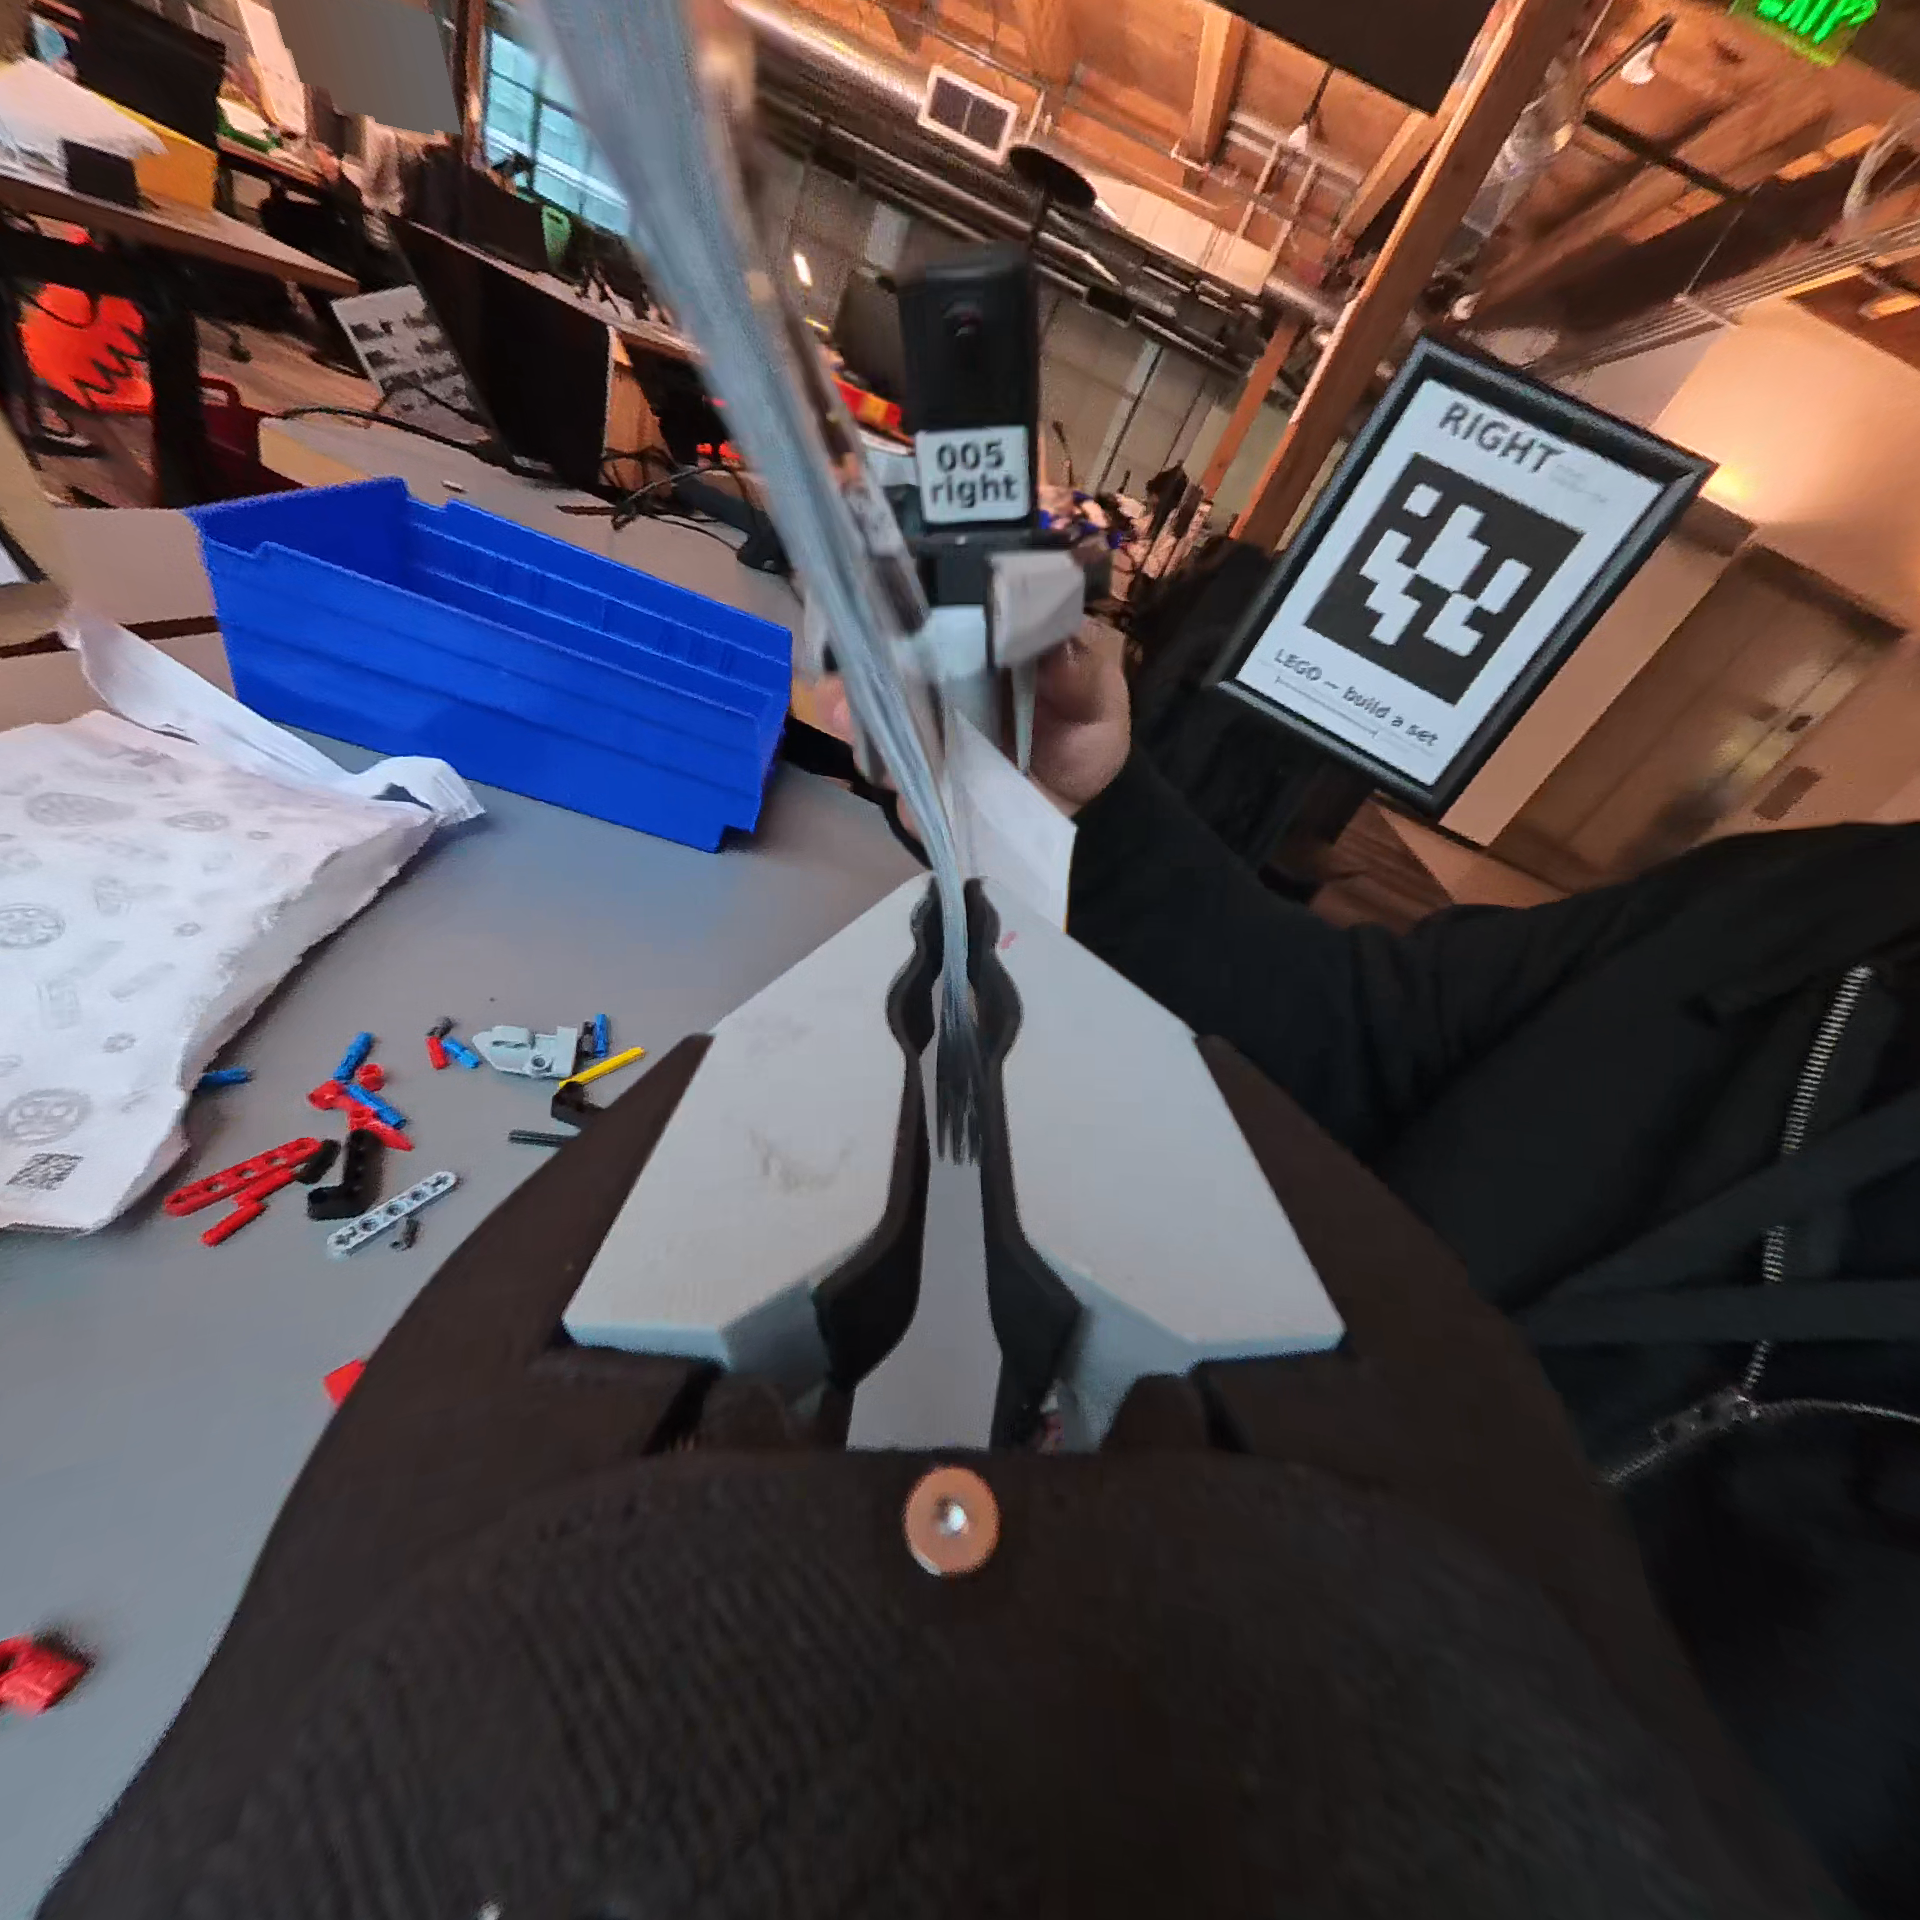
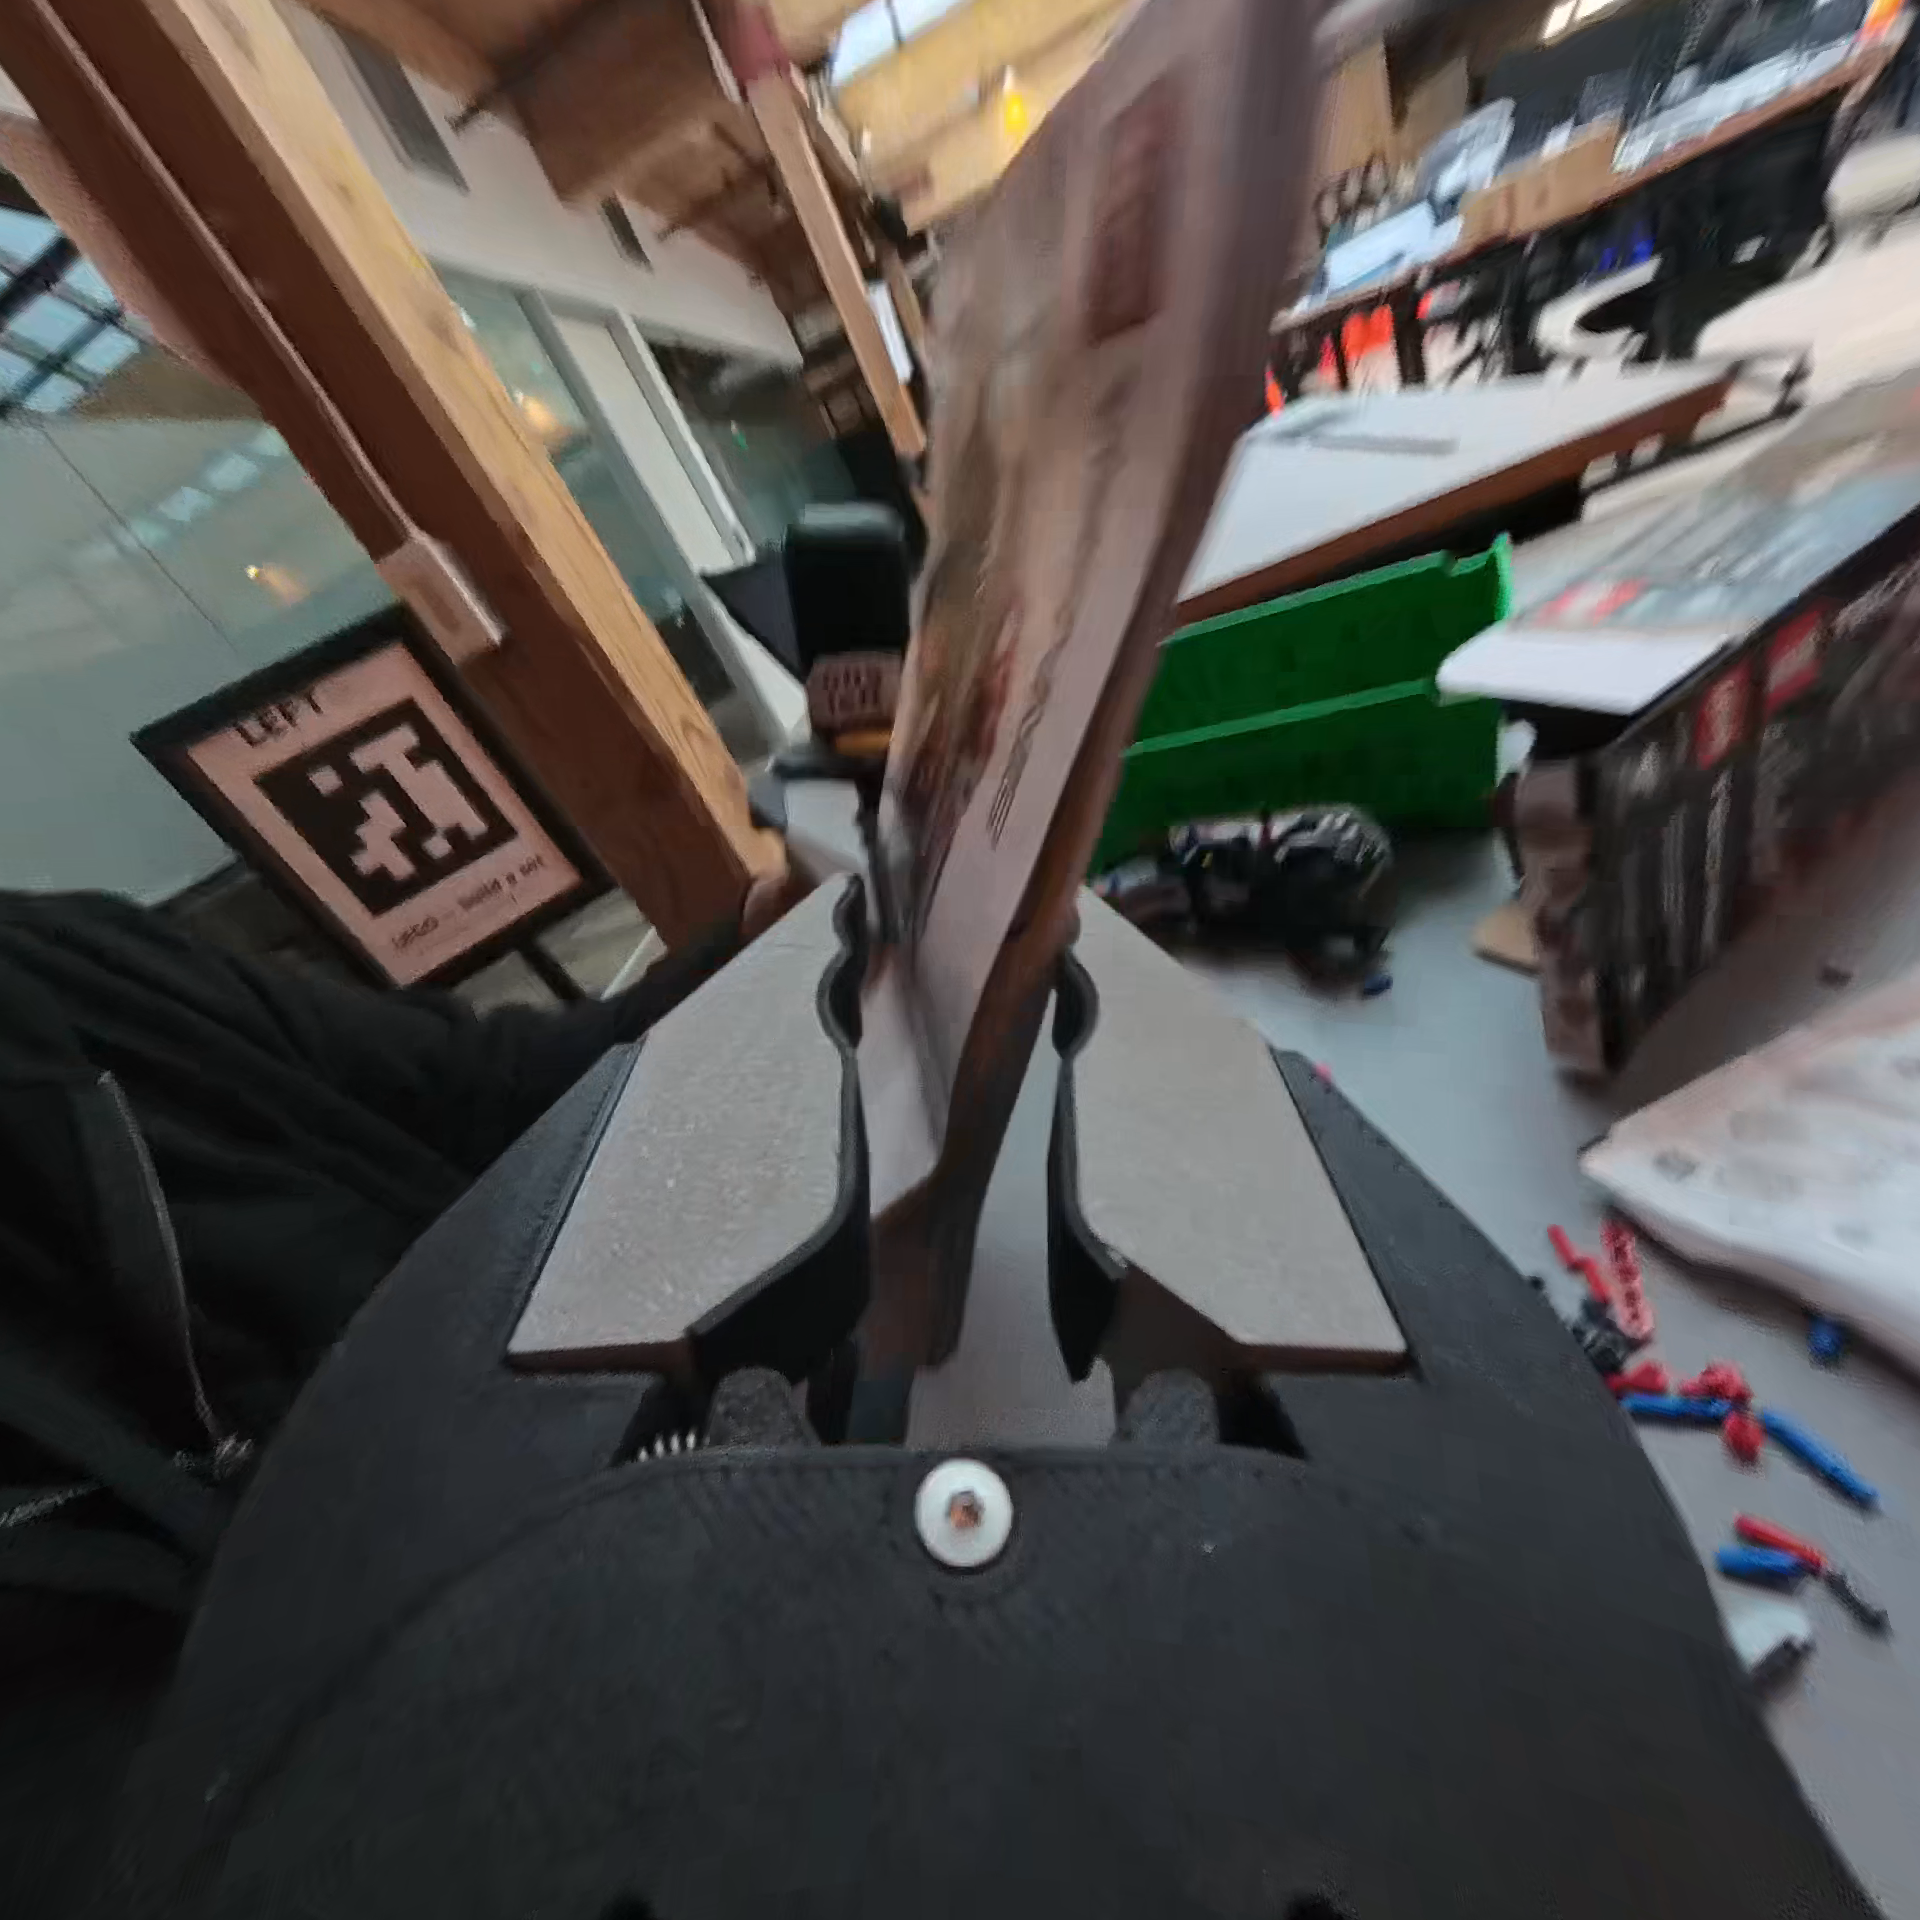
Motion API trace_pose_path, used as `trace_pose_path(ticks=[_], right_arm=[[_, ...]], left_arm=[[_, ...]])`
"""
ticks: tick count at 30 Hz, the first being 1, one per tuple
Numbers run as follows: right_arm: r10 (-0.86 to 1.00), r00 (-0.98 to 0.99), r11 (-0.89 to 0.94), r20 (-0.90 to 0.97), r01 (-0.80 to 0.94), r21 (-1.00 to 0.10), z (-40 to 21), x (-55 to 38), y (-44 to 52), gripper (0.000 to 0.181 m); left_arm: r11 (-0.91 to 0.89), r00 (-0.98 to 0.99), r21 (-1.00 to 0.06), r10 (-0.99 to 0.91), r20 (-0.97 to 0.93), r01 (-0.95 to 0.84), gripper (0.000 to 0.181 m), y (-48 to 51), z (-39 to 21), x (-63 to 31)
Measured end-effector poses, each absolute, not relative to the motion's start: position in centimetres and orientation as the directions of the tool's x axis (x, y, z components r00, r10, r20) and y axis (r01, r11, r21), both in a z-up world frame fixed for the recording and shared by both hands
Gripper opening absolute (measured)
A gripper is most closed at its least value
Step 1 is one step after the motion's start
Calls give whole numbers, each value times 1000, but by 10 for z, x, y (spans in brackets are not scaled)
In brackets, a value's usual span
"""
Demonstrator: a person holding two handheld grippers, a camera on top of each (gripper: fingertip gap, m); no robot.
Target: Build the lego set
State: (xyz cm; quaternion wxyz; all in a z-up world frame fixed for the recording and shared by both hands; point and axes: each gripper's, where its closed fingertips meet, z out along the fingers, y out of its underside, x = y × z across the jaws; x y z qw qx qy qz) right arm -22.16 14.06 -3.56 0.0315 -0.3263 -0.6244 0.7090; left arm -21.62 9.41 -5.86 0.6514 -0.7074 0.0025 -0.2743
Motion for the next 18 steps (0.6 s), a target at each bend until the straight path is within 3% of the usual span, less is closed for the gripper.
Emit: trace_pose_path(ticks=[2,3,4,7,11,14,16,18], right_arm=[[399,-787,-199,-471,428,-882,-49,-211,133,39],[402,-778,-202,-482,438,-876,-53,-211,132,32],[401,-775,-213,-489,441,-872,-56,-210,132,13],[390,-784,-223,-483,429,-875,-60,-203,130,0],[373,-808,-212,-456,404,-890,-64,-183,130,1],[279,-801,-279,-529,459,-843,-64,-168,134,24],[286,-794,-317,-537,451,-835,-65,-161,141,6],[284,-797,-358,-534,428,-830,-61,-150,149,11]], left_arm=[[-154,824,-911,-391,411,382,1,97,-57,-211],[-148,821,-911,-396,411,384,1,101,-58,-210],[-133,836,-918,-380,396,374,2,104,-59,-211],[-104,848,-922,-366,384,373,1,108,-60,-213],[-150,848,-960,-452,278,235,1,104,-69,-185],[-229,839,-958,-476,263,170,1,109,-79,-170],[-270,818,-955,-518,250,122,0,114,-87,-156],[-326,806,-945,-557,199,8,0,120,-102,-138]])
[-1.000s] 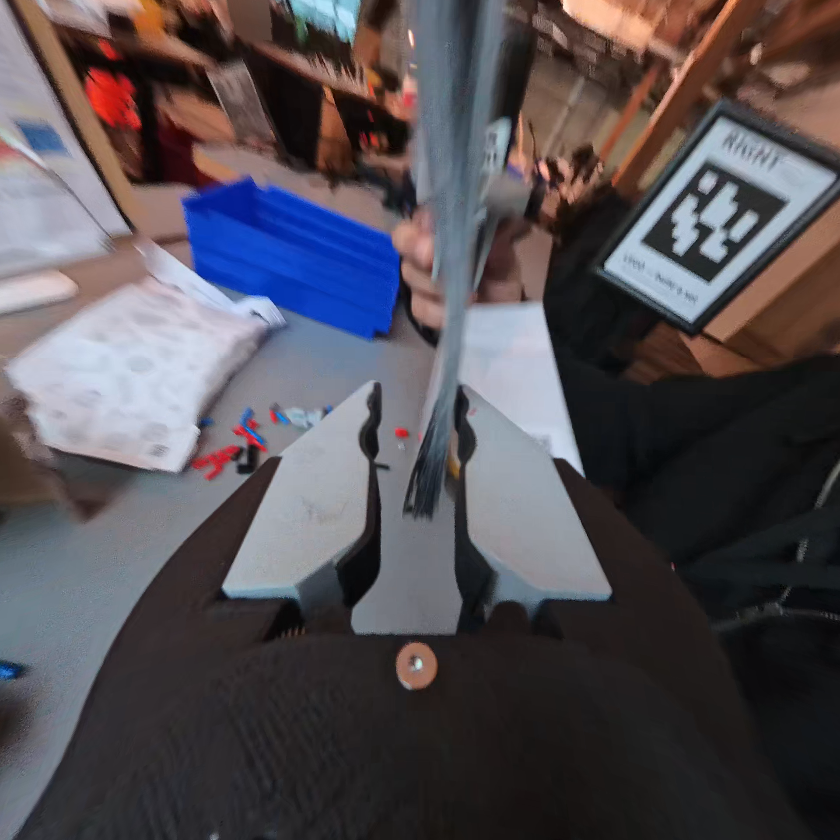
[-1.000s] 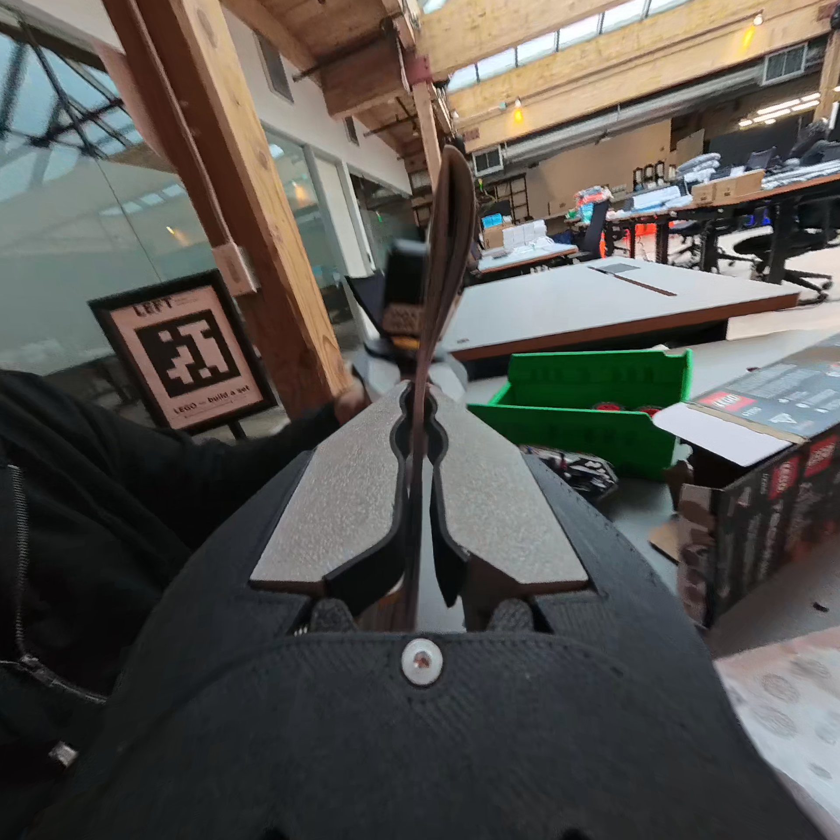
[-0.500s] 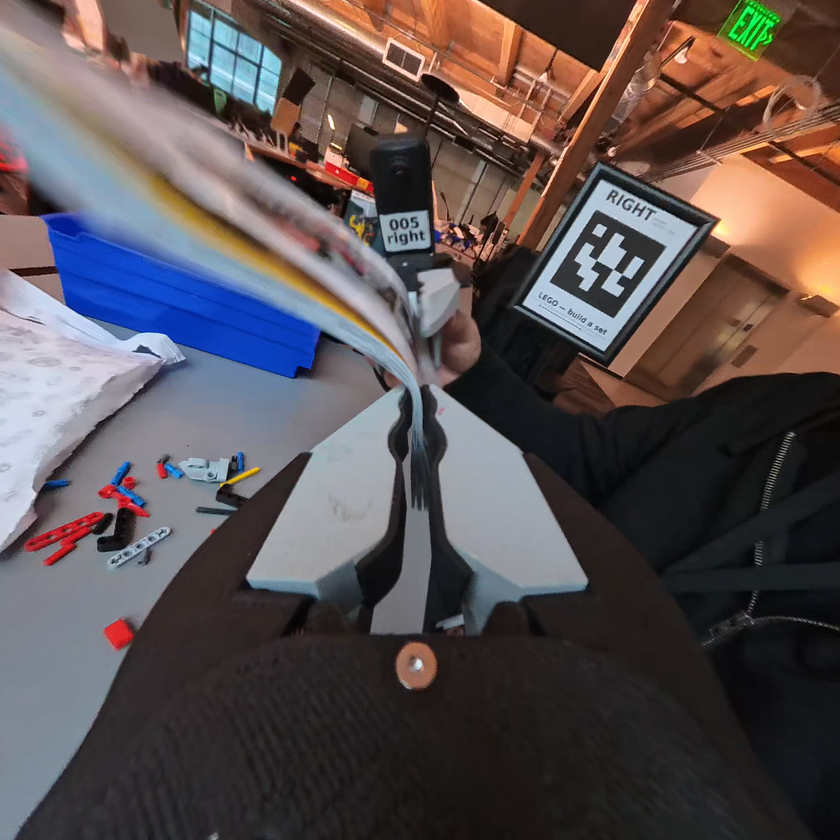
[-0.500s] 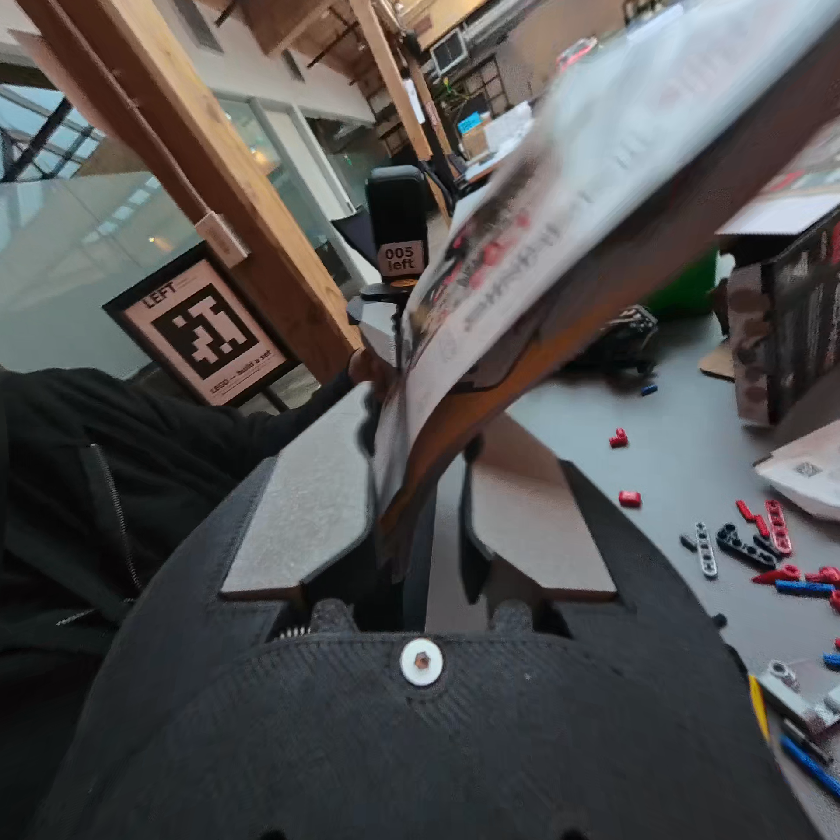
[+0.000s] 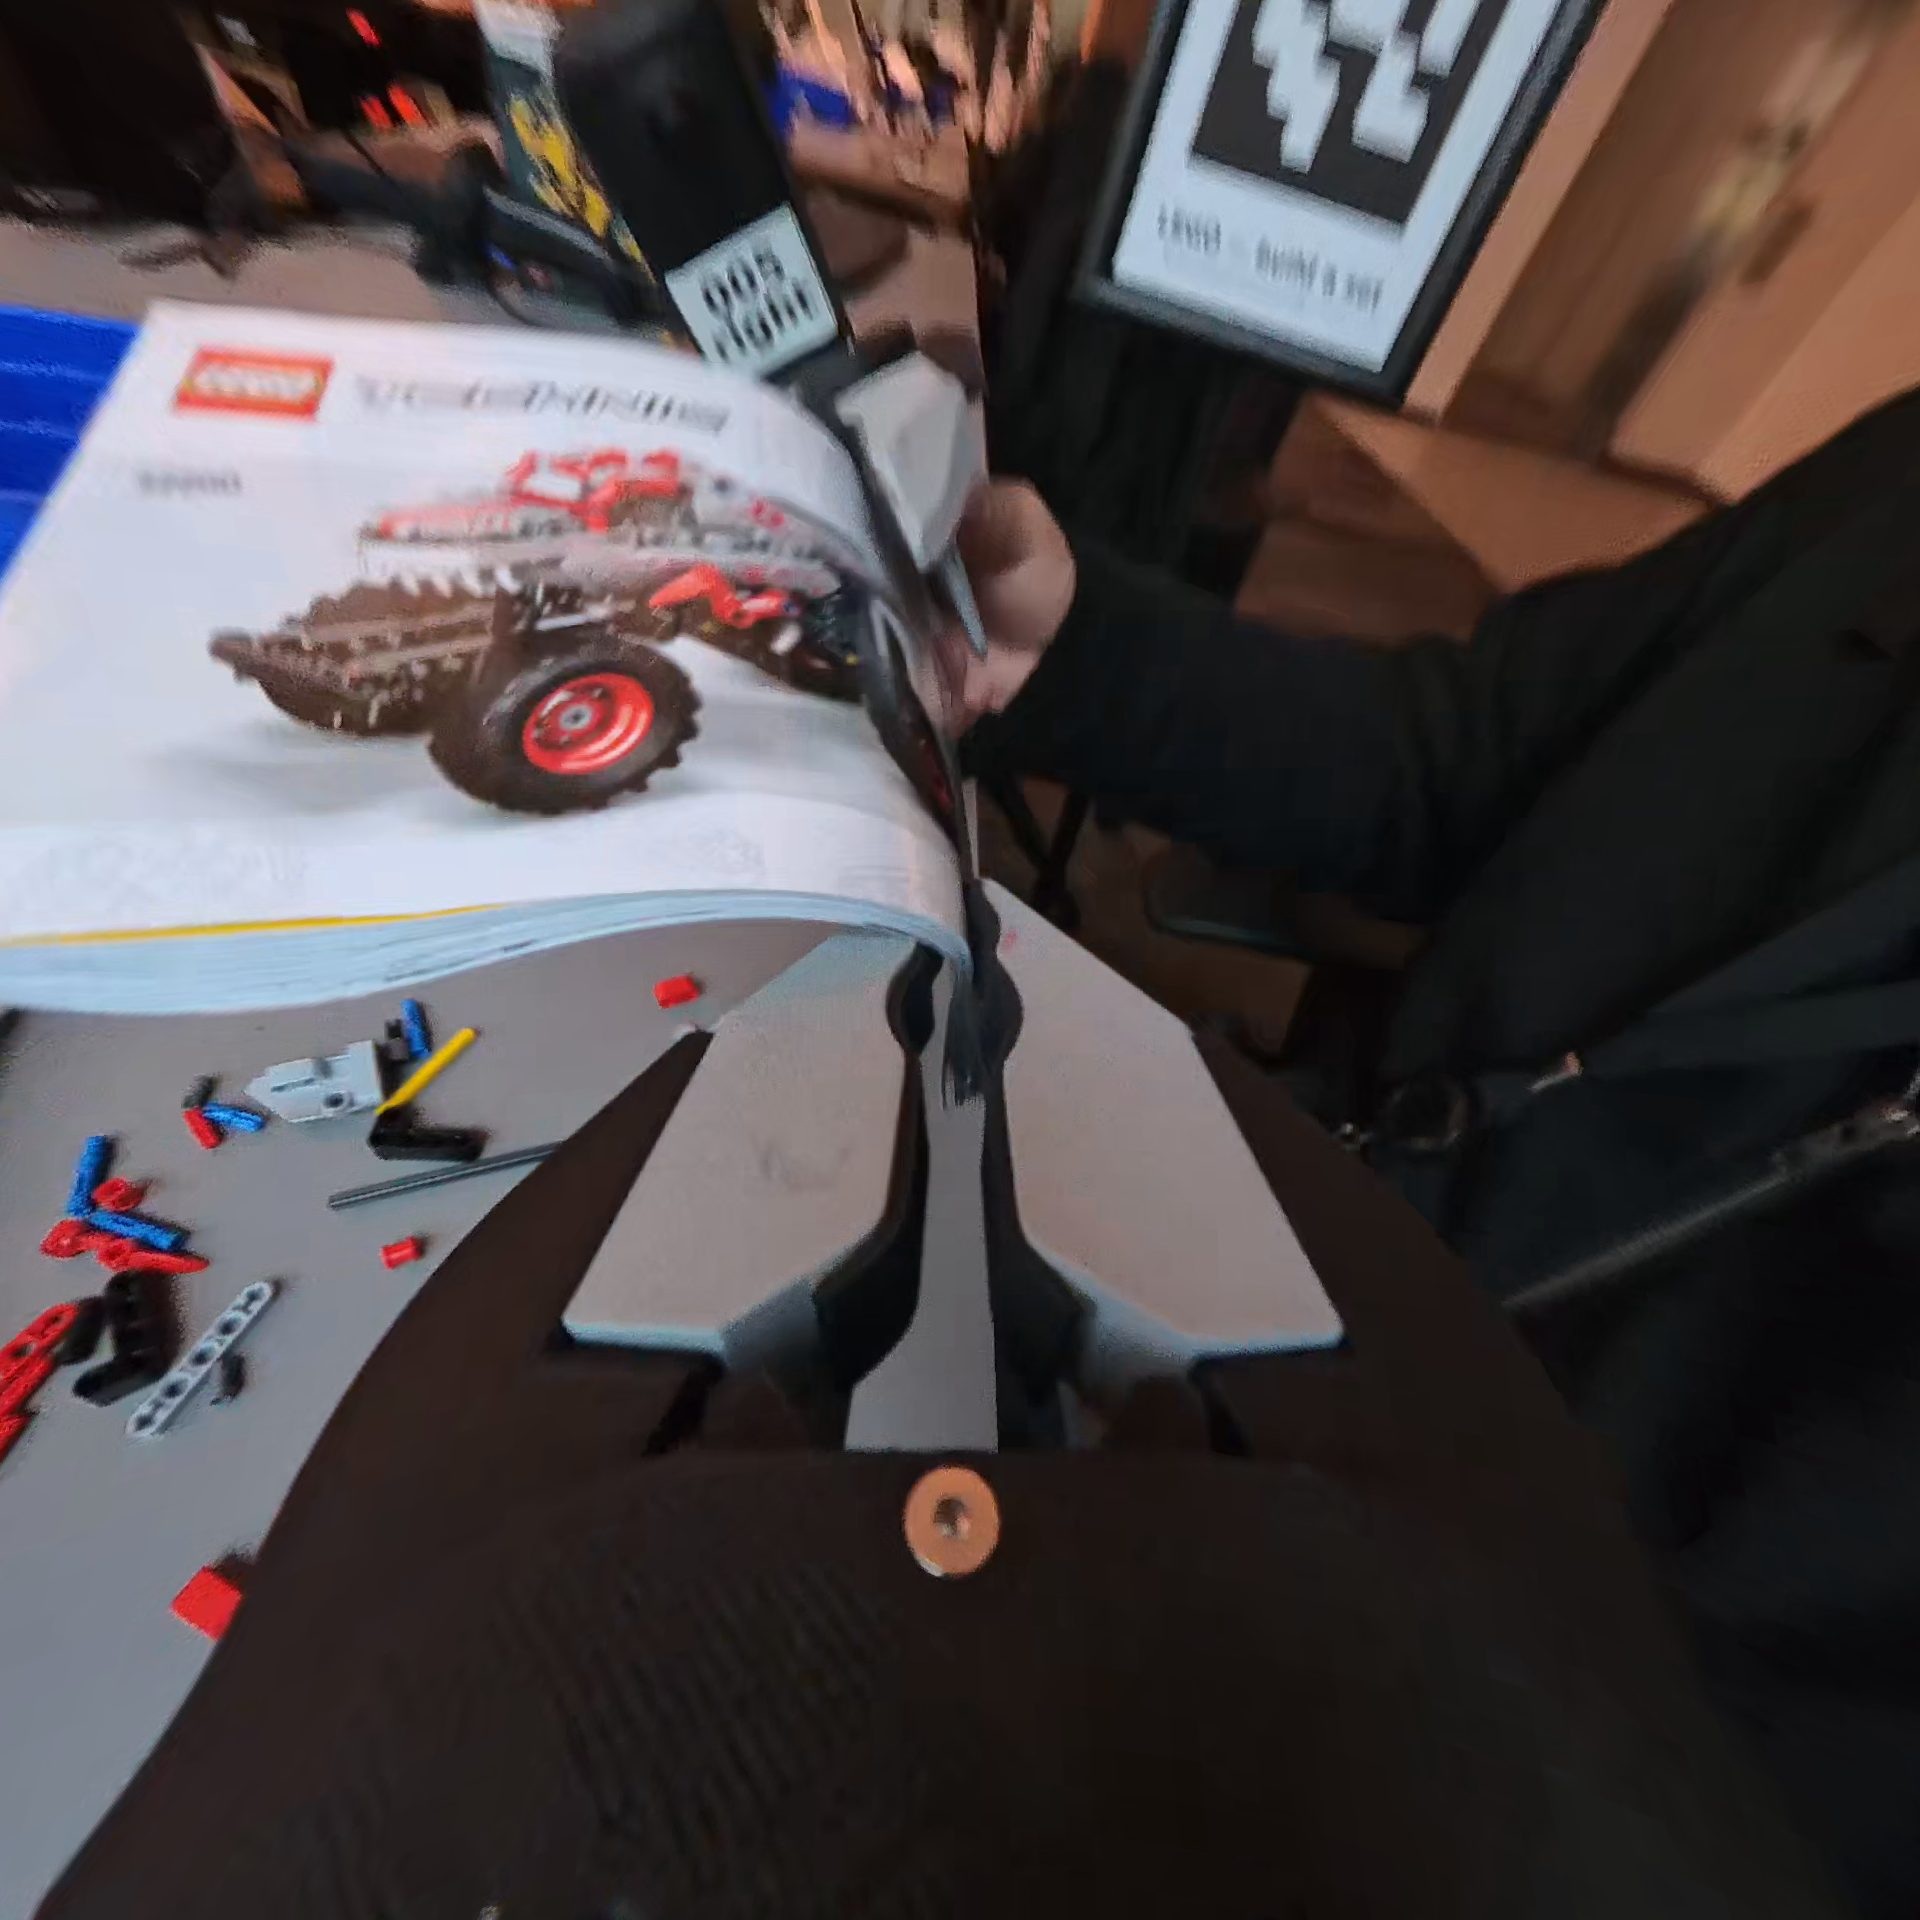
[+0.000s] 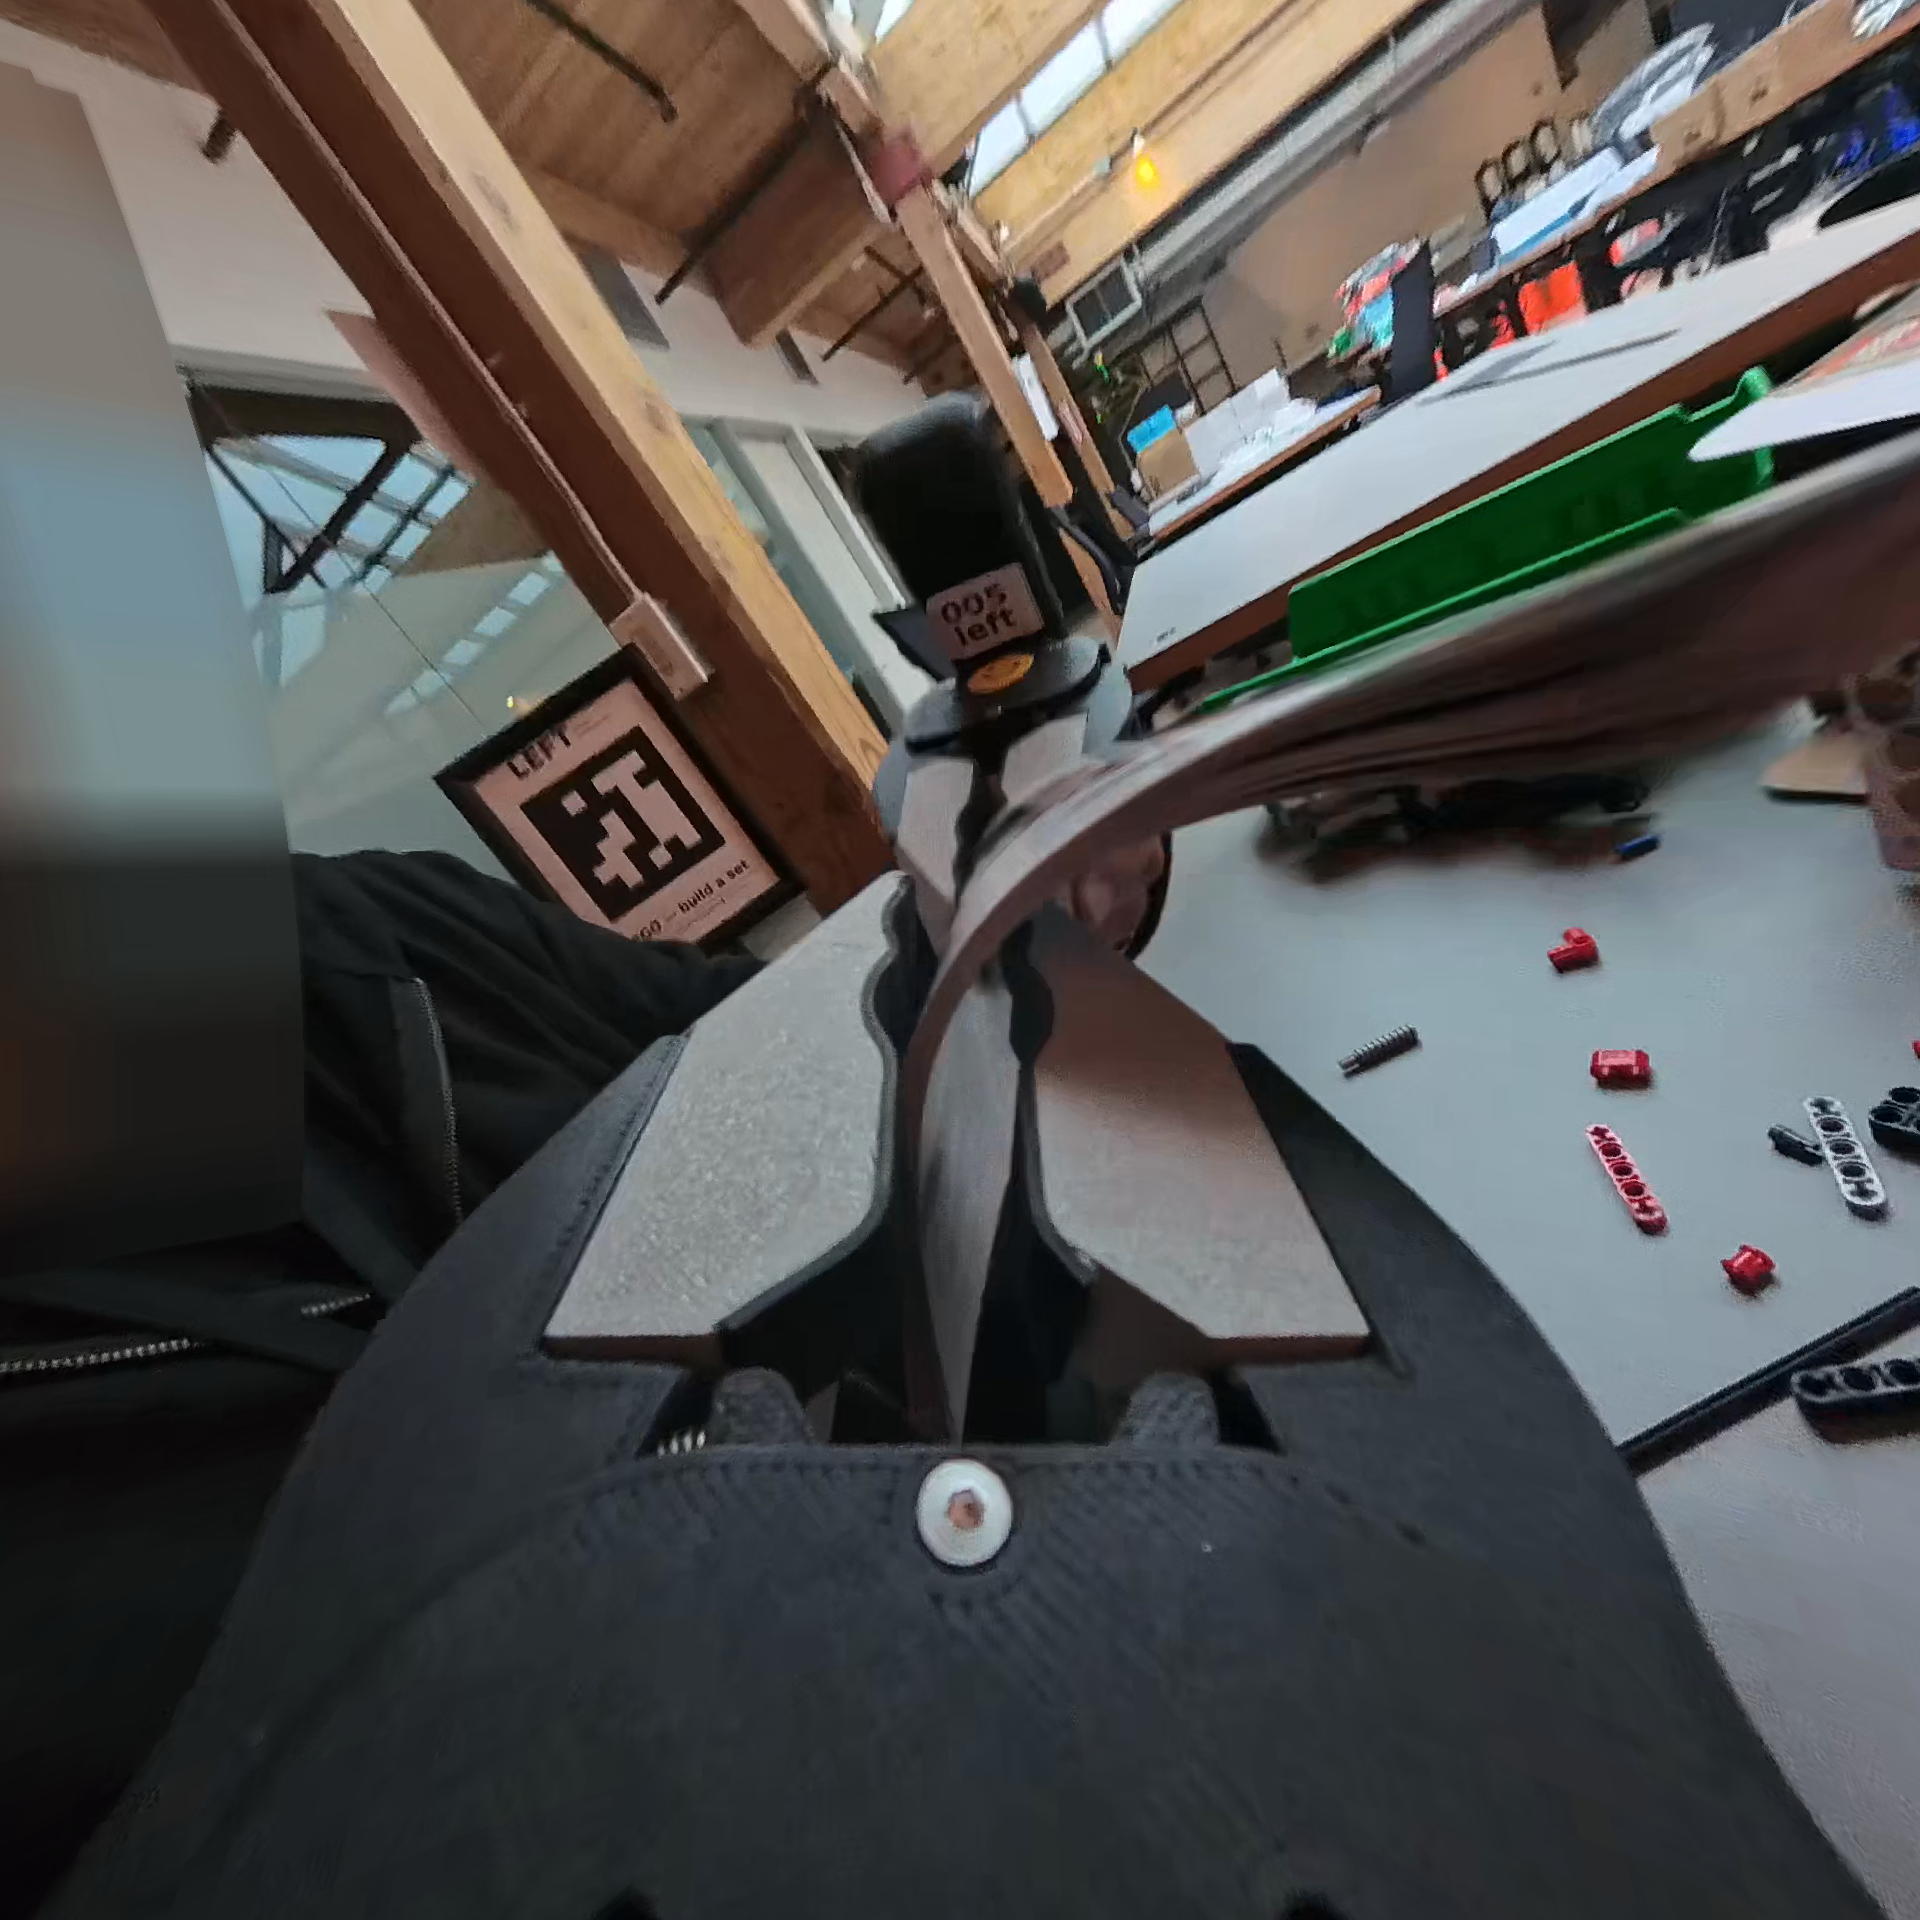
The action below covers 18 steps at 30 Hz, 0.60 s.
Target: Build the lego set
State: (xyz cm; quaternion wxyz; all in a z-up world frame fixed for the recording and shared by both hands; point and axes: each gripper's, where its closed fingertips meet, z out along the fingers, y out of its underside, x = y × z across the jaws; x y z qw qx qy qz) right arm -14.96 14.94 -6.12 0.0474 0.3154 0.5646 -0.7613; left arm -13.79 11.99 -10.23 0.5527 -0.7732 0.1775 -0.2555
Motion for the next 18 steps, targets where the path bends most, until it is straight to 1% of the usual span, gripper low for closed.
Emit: trace_pose_path(ticks=[1,2,3,6,8,10,12,13,14,15,17,18], right_arm=[[288,-794,-362,-536,428,-828,-62,-143,153,10],[330,-781,-351,-531,420,-837,-66,-139,157,2],[394,-763,-337,-512,398,-853,-71,-137,163,0],[561,-708,-271,-429,333,-903,-74,-120,181,0],[684,-643,-197,-345,292,-936,-71,-104,200,0],[803,-537,-115,-258,284,-952,-69,-85,227,0],[895,-412,-28,-170,329,-944,-79,-62,257,0],[926,-353,2,-133,358,-934,-86,-51,271,0],[945,-307,16,-113,389,-921,-93,-41,282,0],[957,-270,16,-105,410,-912,-99,-32,292,0],[976,-200,2,-92,423,-906,-111,-19,309,0],[984,-159,-5,-82,434,-901,-119,-15,318,0]], left_arm=[[-348,808,-937,-560,183,-30,0,125,-108,-132],[-363,812,-930,-558,172,-52,0,130,-113,-128],[-373,816,-926,-552,169,-62,0,135,-116,-126],[-363,808,-932,-557,194,-26,1,154,-119,-115],[-381,809,-925,-545,219,-7,5,165,-124,-111],[-380,816,-925,-530,229,13,17,172,-126,-114],[-375,821,-926,-516,243,39,29,182,-122,-122],[-388,828,-921,-502,251,44,39,190,-120,-128],[-414,840,-909,-472,268,57,53,202,-118,-138],[-453,866,-886,-400,300,98,65,219,-118,-152],[-540,893,-819,-248,375,194,71,262,-122,-183],[-568,889,-788,-201,411,236,74,286,-123,-194]])
